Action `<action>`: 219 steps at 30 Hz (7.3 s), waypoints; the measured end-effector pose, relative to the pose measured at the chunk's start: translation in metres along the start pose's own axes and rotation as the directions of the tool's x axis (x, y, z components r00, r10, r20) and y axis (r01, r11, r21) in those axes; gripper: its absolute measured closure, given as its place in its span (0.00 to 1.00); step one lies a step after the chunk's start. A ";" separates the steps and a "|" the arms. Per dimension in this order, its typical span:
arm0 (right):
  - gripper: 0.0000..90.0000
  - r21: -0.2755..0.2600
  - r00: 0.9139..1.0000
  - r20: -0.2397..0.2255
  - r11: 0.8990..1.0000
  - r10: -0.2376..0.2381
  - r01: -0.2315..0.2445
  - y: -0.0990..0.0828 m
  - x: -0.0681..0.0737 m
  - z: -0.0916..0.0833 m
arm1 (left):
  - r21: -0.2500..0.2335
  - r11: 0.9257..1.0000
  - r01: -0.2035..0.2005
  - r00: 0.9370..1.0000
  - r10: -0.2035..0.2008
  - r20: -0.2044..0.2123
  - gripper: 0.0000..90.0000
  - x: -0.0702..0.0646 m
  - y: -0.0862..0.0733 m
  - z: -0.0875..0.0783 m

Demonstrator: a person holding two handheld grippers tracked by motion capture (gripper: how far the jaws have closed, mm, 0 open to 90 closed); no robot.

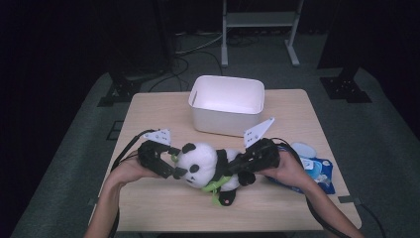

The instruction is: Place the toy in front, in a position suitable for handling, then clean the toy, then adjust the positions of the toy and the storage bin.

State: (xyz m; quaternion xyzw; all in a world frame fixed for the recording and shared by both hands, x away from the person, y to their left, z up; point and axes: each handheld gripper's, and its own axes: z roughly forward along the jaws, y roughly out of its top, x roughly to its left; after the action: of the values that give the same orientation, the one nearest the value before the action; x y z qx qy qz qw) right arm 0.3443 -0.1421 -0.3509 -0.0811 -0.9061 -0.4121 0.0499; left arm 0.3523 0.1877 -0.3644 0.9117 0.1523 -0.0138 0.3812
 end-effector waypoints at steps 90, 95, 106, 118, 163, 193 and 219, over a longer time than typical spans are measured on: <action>0.68 0.010 0.979 0.187 0.997 -0.077 0.077 0.005 0.002 -0.010 | -0.021 0.999 -0.032 0.997 0.031 -0.074 0.21 -0.010 0.011 0.020; 0.64 0.077 0.980 0.181 0.995 -0.083 0.070 -0.004 -0.001 0.007 | 0.018 1.000 -0.021 0.998 0.022 -0.051 0.22 -0.008 0.008 0.034; 0.72 0.069 0.985 0.172 0.998 -0.020 0.008 -0.008 -0.021 0.017 | 0.015 1.000 0.020 0.999 -0.019 -0.028 0.21 -0.001 0.004 0.044; 0.72 0.064 0.991 0.131 0.998 0.010 -0.018 -0.008 -0.023 0.014 | -0.007 1.000 0.012 0.998 -0.012 -0.053 0.20 -0.006 0.002 0.043; 0.51 0.030 0.977 0.207 0.998 0.050 -0.057 0.047 -0.093 -0.027 | -0.086 0.996 0.027 0.997 -0.032 -0.068 0.15 -0.008 -0.010 0.013; 0.54 0.066 0.974 0.221 0.996 0.044 -0.059 0.075 -0.130 -0.019 | -0.089 0.996 0.031 0.998 -0.036 -0.059 0.15 -0.008 -0.011 0.011; 0.67 0.132 0.968 0.248 0.988 0.043 -0.078 0.079 -0.161 0.003 | -0.085 0.996 0.027 0.998 -0.032 -0.053 0.15 -0.007 -0.013 0.010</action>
State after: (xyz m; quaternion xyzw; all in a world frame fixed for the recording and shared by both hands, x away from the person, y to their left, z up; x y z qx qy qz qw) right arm 0.5173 -0.1059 -0.3198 -0.1552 -0.9293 -0.3323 -0.0440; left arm 0.3432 0.1877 -0.3795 0.8925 0.1763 0.0118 0.4150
